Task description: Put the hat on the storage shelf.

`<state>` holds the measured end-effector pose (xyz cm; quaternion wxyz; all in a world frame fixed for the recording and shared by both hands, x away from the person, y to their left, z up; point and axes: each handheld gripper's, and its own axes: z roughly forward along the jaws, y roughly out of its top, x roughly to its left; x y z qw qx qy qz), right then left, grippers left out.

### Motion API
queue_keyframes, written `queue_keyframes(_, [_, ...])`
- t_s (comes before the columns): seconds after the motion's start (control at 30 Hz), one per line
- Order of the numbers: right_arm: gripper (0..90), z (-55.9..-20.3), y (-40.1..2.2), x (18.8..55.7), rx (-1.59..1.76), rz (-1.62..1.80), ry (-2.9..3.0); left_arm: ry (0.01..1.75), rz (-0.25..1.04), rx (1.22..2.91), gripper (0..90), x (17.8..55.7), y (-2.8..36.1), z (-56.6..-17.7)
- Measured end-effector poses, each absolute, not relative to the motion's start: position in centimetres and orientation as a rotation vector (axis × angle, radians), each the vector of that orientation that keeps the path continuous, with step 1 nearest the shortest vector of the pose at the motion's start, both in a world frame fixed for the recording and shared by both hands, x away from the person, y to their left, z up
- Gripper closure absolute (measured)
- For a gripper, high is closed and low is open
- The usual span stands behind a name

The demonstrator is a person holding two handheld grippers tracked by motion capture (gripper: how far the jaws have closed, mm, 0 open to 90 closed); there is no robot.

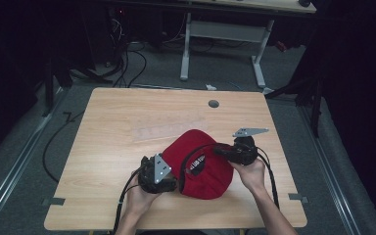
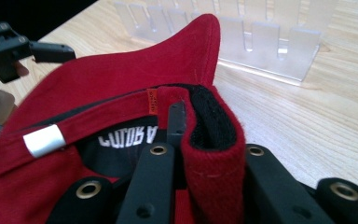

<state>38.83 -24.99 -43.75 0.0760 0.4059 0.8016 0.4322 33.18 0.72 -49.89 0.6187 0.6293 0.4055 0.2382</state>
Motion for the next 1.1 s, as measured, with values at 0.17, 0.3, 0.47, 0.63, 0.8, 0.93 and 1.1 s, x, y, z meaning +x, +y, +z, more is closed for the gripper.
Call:
queue_keyframes(0.17, [81.7,-43.8,-24.7,38.8,1.218,1.29,2.413,0.926,0.56,1.471,15.2,33.1,0.6,-50.0])
queue_keyframes(0.3, [81.7,-43.9,-24.5,38.7,1.216,1.291,2.428,0.921,0.578,1.487,15.5,33.1,0.5,-50.2])
queue_keyframes(0.47, [81.6,-44.1,-24.1,38.7,1.205,1.339,2.469,0.883,0.566,1.5,20.7,32.7,0.0,-50.3])
queue_keyframes(0.63, [81.4,-44.1,-23.9,38.6,1.201,1.342,2.481,0.88,0.545,1.5,27.2,32.7,0.2,-50.2])
queue_keyframes(0.8, [80.3,-44.1,-23.9,38.6,1.182,1.354,2.481,0.87,0.534,1.5,39.8,32.6,0.4,-49.7])
queue_keyframes(0.93, [79.3,-44.0,-24.1,38.6,1.169,1.379,2.468,0.861,0.497,1.509,49.2,32.5,0.6,-49.3])
queue_keyframes(1.1, [78.8,-44.0,-24.2,38.7,1.154,1.392,2.468,0.867,0.437,1.526,62.0,32.3,0.9,-48.9])
